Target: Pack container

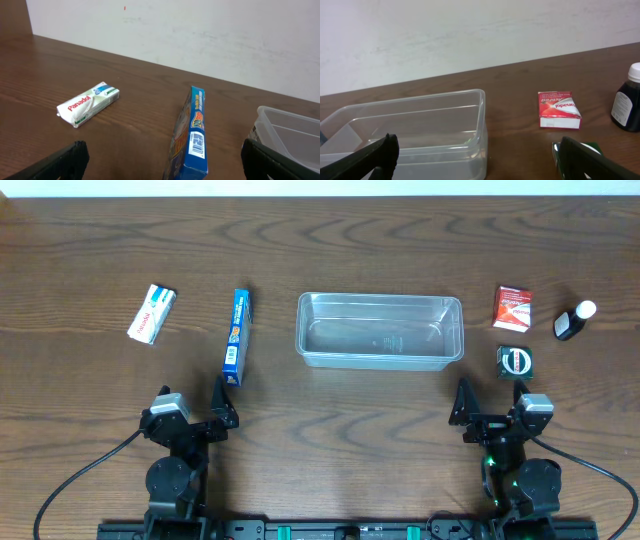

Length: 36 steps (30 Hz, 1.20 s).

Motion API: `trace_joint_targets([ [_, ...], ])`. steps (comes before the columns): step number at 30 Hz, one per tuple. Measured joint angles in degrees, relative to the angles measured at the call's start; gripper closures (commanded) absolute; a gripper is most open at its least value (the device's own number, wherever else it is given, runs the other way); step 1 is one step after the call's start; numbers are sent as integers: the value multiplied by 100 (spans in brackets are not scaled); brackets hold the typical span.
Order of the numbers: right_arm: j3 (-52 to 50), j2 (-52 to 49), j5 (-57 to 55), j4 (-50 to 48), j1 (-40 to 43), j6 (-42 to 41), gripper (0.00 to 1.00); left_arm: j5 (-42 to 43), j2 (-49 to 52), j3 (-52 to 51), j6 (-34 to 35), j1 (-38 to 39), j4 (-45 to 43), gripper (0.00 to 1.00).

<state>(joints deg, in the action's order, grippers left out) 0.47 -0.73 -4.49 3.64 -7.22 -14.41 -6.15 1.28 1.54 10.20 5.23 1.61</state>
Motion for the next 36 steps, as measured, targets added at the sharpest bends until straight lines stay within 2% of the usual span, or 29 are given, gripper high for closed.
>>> trace_joint_targets([
  [36, 0, 0, 0, 0, 0, 2, 1, 2, 0, 0, 0, 0, 0, 2],
])
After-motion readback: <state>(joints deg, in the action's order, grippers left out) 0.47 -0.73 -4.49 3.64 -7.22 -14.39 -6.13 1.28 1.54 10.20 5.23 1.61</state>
